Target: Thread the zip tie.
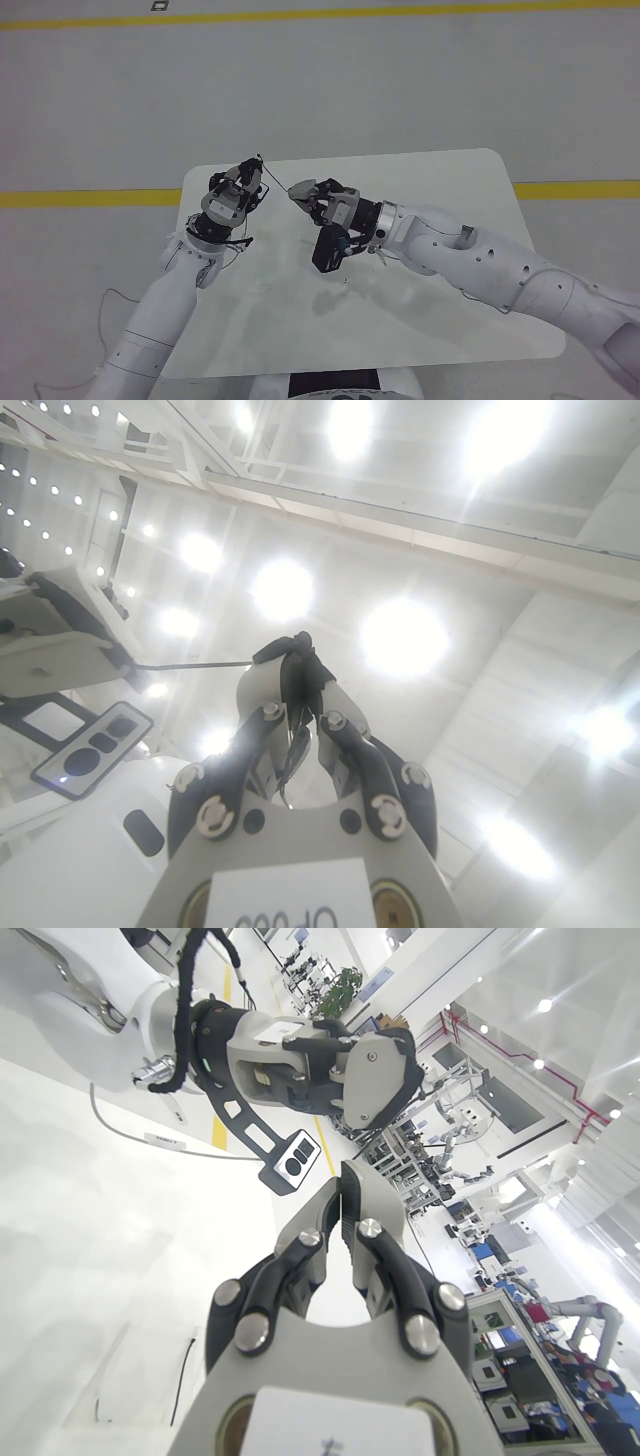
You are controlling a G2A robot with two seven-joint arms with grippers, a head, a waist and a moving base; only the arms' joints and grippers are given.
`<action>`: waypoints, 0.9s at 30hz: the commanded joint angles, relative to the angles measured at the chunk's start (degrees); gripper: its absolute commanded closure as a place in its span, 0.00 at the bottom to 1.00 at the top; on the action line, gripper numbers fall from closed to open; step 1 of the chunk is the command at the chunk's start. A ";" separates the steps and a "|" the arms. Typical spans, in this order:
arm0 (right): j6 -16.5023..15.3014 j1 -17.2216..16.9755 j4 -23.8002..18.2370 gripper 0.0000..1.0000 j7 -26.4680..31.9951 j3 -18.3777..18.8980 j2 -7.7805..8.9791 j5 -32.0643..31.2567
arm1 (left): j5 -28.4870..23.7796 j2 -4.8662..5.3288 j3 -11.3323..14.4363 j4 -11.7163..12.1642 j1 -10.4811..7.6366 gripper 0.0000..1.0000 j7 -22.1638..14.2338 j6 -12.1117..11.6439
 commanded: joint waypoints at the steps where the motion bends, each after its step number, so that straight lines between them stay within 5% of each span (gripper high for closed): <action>1: -0.10 0.45 -0.03 1.00 0.08 -0.57 0.15 0.00 | 0.00 0.00 0.00 0.00 0.00 1.00 0.00 0.00; 27: 1.35 2.81 -0.99 1.00 1.23 -4.58 1.64 0.00 | 0.00 0.00 0.00 0.00 0.00 1.00 0.00 0.00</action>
